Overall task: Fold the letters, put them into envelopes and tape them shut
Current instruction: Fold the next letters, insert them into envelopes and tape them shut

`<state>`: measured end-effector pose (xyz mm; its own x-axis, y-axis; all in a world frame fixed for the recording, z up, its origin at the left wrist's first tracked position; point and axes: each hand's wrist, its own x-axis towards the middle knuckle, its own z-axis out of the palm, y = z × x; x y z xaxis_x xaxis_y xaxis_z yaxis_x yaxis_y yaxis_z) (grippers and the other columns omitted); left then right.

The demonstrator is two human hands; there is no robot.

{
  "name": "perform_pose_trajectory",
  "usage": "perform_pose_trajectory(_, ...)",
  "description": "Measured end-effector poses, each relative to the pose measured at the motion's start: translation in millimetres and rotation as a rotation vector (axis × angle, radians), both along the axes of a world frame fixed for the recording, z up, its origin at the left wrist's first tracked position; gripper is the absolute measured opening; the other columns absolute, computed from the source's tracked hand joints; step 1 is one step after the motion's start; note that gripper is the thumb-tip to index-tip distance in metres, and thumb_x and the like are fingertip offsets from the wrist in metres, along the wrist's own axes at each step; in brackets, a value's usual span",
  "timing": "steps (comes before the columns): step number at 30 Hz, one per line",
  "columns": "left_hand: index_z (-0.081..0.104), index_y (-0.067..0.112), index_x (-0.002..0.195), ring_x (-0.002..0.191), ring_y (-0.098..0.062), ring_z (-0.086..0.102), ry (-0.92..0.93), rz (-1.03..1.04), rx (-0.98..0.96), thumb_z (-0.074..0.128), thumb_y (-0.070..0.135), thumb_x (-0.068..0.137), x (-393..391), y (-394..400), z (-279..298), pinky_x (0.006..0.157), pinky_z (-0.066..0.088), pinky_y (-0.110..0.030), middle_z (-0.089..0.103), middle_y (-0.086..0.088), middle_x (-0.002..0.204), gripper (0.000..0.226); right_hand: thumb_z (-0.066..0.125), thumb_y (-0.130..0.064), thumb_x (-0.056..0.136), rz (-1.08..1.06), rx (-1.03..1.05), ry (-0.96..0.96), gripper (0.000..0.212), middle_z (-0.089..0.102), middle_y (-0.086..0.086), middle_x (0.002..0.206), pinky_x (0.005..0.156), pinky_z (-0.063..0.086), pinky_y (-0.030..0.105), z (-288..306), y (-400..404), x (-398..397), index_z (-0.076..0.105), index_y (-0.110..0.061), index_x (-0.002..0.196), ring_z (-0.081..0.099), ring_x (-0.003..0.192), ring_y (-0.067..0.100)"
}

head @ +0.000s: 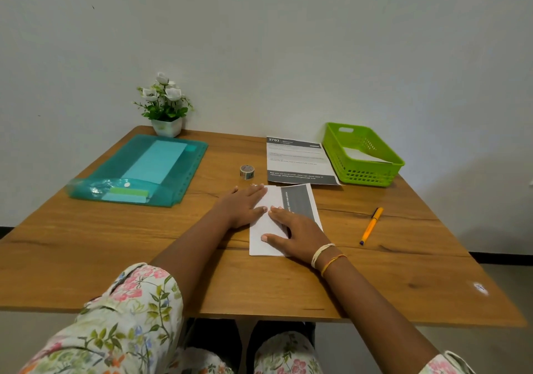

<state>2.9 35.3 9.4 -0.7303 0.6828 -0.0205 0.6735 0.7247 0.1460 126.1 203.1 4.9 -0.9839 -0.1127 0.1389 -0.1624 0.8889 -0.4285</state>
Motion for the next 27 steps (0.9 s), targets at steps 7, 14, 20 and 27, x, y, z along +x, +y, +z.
perform_pose_trajectory(7,0.007,0.029,0.154,0.149,-0.013,0.005,0.034,0.026,-0.002,0.022,0.052,0.101,-0.6,2.6,-5.8,0.119,0.005,-0.043,0.005,0.006,0.162,0.06,0.07,-0.067,0.066,-0.01,-0.192,0.036,0.07,0.056,-0.016,0.133,0.102,0.038,0.019,1.9,14.1,19.1,0.062,-0.03,0.125,0.046,0.127,-0.001)
perform_pose_trajectory(14,0.028,0.011,0.15,0.145,-0.026,0.024,0.105,0.409,0.215,0.035,0.05,0.098,29.1,11.5,-15.8,0.115,0.025,-0.042,0.026,-0.009,0.158,0.065,0.071,-0.06,0.069,-0.054,-0.234,0.046,0.064,0.058,-0.012,0.133,0.099,0.043,0.02,1.3,4.3,17.9,0.063,-0.027,0.123,0.052,0.122,0.003)
perform_pose_trajectory(20,0.051,0.01,0.133,0.136,-0.028,0.038,-0.003,0.4,0.404,0.033,0.042,0.101,48.1,15.8,-5.8,0.113,0.029,-0.047,0.044,-0.011,0.146,0.049,0.074,-0.053,0.071,-0.059,-0.266,0.054,0.06,0.061,-0.009,0.13,0.096,0.044,0.018,4.6,-0.9,15.9,0.064,-0.023,0.122,0.056,0.117,0.005)
perform_pose_trajectory(27,0.06,0.014,0.097,0.08,-0.012,0.052,-0.488,0.754,0.956,0.043,0.016,0.099,50.2,16.2,32.7,0.067,0.042,-0.026,0.059,-0.01,0.108,0.016,0.076,-0.047,0.072,-0.064,-0.297,0.056,0.056,0.063,-0.009,0.125,0.083,0.039,0.004,2.8,-1.4,15.7,0.066,-0.021,0.121,0.058,0.113,0.003)
